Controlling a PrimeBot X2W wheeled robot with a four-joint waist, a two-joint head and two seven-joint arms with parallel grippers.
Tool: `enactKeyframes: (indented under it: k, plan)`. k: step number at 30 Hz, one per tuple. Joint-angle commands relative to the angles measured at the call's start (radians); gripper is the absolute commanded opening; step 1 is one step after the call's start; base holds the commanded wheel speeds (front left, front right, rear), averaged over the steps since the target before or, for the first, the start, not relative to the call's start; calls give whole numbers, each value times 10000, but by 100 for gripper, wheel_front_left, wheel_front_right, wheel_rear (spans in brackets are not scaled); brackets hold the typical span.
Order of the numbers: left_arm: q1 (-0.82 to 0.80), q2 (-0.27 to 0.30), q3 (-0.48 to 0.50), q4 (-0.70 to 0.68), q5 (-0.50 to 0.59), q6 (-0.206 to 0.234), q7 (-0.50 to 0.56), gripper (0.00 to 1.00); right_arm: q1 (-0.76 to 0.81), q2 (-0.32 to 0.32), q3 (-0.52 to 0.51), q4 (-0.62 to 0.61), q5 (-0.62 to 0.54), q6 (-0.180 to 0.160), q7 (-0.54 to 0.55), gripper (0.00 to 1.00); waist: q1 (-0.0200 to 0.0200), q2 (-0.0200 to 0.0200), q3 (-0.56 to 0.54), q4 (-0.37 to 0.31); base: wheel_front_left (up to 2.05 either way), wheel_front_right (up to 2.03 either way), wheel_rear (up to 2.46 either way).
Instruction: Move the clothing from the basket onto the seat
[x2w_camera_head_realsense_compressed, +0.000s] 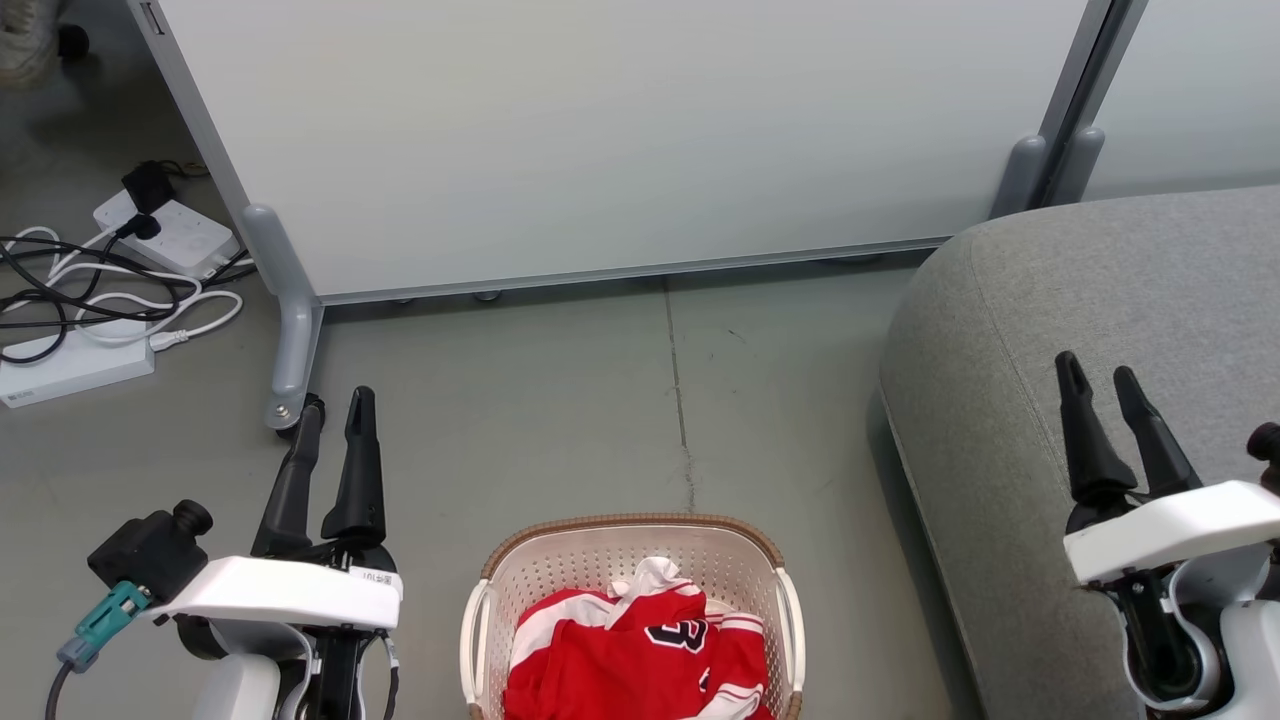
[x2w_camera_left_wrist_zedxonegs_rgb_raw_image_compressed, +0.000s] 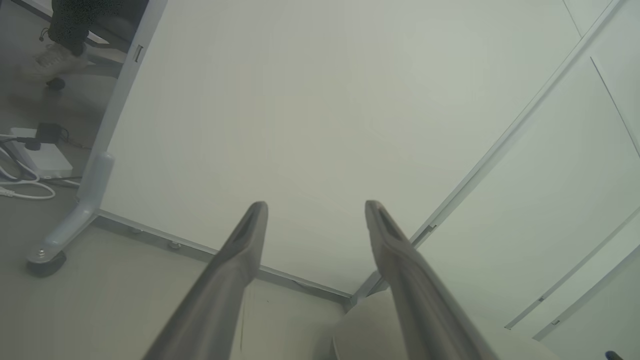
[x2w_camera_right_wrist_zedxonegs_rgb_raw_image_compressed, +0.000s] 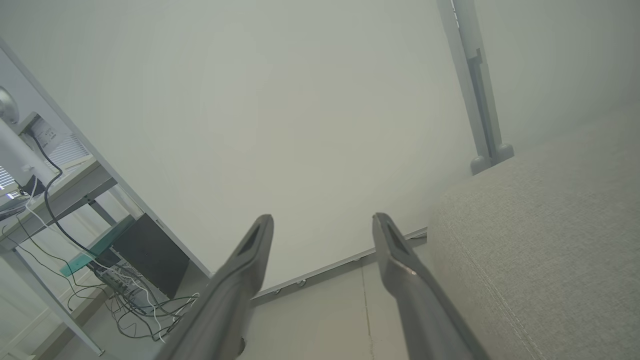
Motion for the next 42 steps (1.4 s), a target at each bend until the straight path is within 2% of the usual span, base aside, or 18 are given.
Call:
enactKeyframes:
  k: [1,20,42]
  plan:
    - [-70,140,8,-189,477,119,-77,100,-26,-87,124,-138,-450,46,-180,100,0,0,-1,10,0,0,0]
    - [321,479,-36,-283,2835,650,29,100,207,130,670,380,-3057,50,-1035,100,0,0,0,120,0,0,0]
    - [670,560,33,107,4460,1049,-59,100,401,306,932,1043,-4610,53,-1660,100,0,0,-88,218,0,0,0]
